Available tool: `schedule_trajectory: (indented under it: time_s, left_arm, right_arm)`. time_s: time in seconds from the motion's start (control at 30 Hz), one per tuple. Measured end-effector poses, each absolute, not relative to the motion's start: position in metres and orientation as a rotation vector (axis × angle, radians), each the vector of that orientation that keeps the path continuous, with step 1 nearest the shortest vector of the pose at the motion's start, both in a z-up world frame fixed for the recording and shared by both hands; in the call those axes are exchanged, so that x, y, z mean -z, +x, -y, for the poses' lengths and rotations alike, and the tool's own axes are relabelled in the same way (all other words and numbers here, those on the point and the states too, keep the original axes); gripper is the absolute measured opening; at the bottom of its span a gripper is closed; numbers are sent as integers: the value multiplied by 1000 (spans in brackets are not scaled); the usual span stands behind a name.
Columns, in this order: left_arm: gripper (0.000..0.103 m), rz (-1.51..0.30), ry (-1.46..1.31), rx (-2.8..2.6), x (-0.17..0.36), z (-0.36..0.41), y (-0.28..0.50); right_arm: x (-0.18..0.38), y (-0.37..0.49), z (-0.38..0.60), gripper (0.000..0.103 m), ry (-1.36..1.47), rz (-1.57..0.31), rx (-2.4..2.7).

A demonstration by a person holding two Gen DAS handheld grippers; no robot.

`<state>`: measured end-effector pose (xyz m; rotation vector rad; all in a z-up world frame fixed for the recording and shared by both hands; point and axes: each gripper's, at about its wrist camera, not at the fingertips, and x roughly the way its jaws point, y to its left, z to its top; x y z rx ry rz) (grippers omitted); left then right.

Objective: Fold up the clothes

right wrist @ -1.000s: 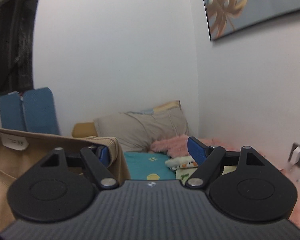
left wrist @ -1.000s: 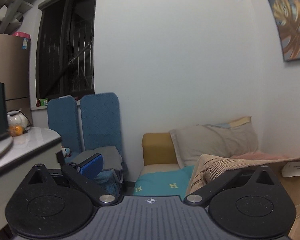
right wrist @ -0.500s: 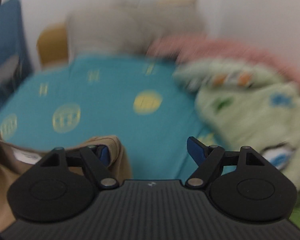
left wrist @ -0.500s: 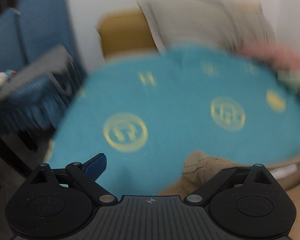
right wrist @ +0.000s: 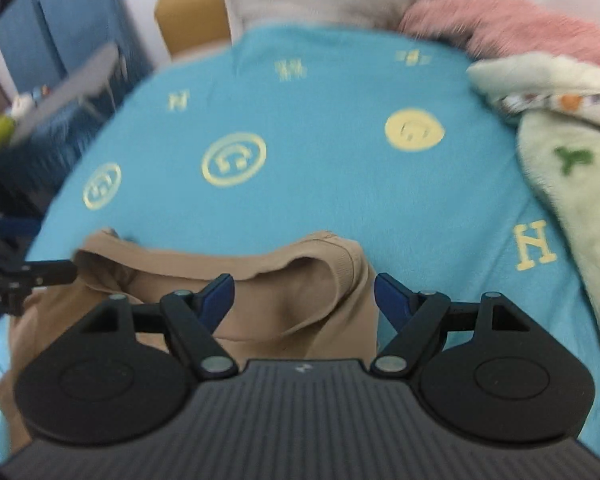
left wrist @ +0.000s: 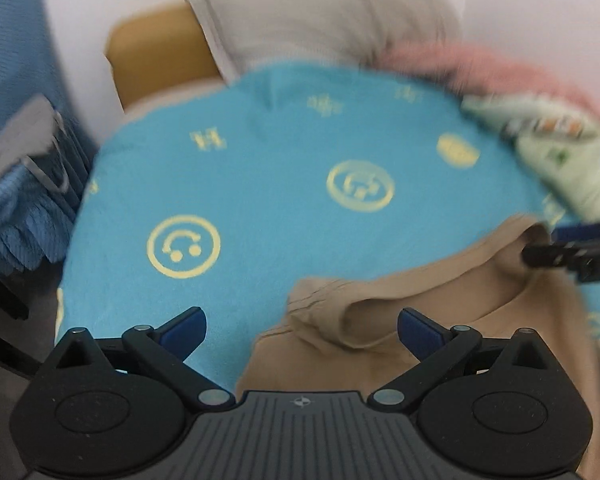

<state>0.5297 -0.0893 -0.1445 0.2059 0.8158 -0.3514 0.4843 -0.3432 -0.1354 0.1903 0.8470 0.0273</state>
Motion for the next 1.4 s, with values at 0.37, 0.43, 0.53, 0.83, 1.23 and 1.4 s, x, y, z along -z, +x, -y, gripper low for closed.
schedule_trajectory:
  time_s: [0.37, 0.43, 0.53, 0.83, 1.23, 1.4]
  left_arm:
    - [103, -618, -94, 328, 98, 2, 321]
    - [103, -608, -129, 317, 87, -15, 279]
    - [102, -608, -171, 281, 63, -37, 225]
    - [99, -709, -486, 201, 46, -97, 211]
    - [84, -736, -613, 47, 116, -120, 304]
    - [81, -737, -718, 39, 150, -125, 355]
  right_arm:
    - [70, 281, 300, 78, 236, -580, 65]
    - [53, 241, 292, 78, 248, -564, 68]
    - [31, 189, 279, 78, 248, -534, 81]
    - [22, 85, 265, 78, 434, -503, 59]
    - [87, 110, 285, 78, 516, -546, 129]
    - [107, 142, 296, 78, 455, -561, 145]
